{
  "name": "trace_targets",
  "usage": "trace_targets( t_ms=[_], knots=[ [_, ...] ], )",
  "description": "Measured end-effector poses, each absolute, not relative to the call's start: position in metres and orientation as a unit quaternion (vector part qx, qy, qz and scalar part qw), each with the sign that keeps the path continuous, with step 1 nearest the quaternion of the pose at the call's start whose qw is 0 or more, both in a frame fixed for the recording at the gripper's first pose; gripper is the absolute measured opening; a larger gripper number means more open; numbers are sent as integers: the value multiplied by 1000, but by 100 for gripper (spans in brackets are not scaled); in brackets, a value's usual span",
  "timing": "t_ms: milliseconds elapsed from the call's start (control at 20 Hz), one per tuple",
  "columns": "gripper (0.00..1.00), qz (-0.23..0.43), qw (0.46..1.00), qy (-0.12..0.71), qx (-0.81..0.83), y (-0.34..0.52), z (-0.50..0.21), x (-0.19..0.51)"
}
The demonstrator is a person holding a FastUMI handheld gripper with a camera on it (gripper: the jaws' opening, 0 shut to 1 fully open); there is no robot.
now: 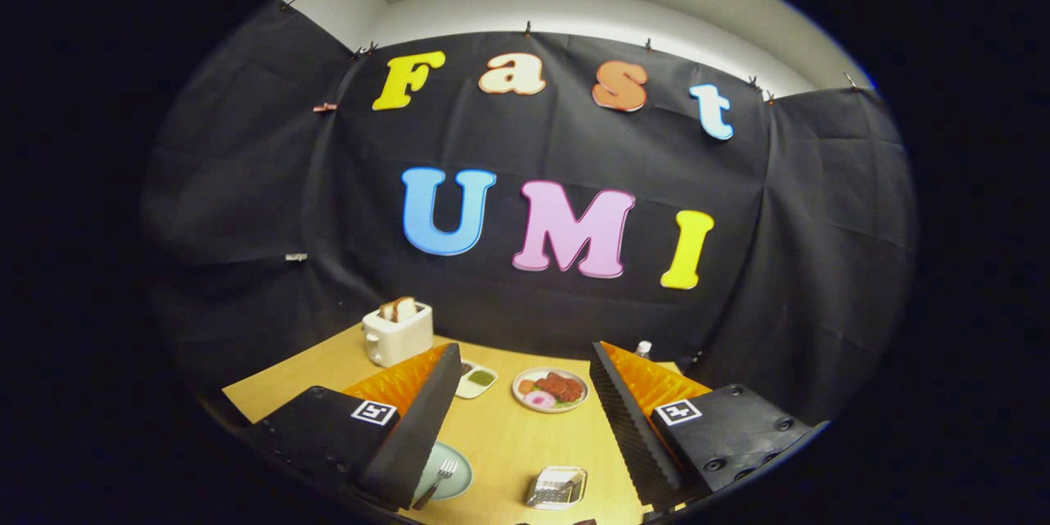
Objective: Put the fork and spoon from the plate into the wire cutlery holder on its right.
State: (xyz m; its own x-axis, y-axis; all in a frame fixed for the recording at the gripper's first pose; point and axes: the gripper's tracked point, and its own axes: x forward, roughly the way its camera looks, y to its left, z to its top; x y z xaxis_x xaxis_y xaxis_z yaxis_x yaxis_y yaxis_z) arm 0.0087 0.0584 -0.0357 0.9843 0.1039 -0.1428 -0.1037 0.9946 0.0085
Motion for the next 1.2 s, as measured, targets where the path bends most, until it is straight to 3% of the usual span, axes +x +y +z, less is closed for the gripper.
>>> trace_targets(
  t_ms=[300,500,550,700,850,1000,1100,1200],
  knots=[
    [98,149,956,252,-11,129,-139,-11],
    [96,175,914,366,1,163,-219,-25],
    [90,174,903,392,6,167,-241,-26],
    [87,162,869,466,16,178,-292,-31],
    [59,143,850,507,17,183,-340,-26],
    [60,120,836,536,2,181,-374,-20],
    [50,113,826,552,-1,184,-389,-16],
    [50,100,817,567,-7,184,-404,-15]
  ],
)
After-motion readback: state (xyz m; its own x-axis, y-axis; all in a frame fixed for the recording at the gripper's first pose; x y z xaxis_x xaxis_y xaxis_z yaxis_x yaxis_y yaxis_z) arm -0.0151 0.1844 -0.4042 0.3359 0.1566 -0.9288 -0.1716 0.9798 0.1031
